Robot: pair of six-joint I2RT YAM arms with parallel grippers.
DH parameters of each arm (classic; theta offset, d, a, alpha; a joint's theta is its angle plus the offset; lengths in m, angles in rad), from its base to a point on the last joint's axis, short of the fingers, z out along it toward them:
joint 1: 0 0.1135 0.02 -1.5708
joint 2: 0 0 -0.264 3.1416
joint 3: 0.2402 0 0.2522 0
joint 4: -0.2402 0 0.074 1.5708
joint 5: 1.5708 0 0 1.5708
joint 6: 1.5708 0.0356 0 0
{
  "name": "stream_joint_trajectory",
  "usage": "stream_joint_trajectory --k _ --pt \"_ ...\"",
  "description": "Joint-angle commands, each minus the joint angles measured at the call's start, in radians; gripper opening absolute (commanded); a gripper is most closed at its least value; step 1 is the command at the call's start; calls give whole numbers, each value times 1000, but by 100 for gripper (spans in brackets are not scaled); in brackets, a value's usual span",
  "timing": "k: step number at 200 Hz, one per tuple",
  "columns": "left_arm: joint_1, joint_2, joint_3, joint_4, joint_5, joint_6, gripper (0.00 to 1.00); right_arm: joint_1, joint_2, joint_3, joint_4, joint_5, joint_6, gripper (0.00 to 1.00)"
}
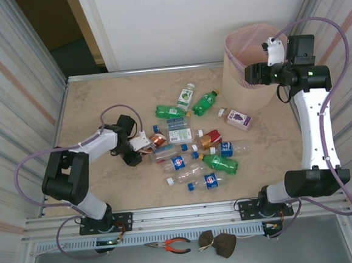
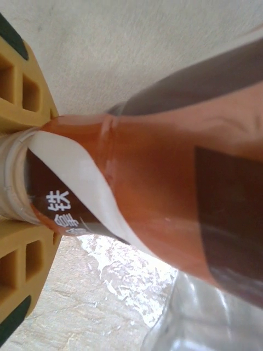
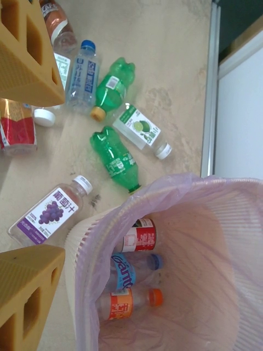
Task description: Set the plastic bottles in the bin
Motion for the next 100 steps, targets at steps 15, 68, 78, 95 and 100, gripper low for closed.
stream_joint_trajectory --k 15,68,78,95,100 --pt "-2 -103 4 -25 19 0 17 9 -52 5 -9 -14 -19 67" --pt "0 -260 6 -24 47 -36 15 23 -96 -20 26 -55 6 67" --pt "-1 -291 15 -21 78 -51 14 28 -109 -35 47 -80 17 67" --pt "-1 -339 30 -3 145 -85 14 35 -139 -80 101 -139 34 67" --pt "-1 -353 35 4 169 -97 14 36 -149 -96 127 -157 40 67"
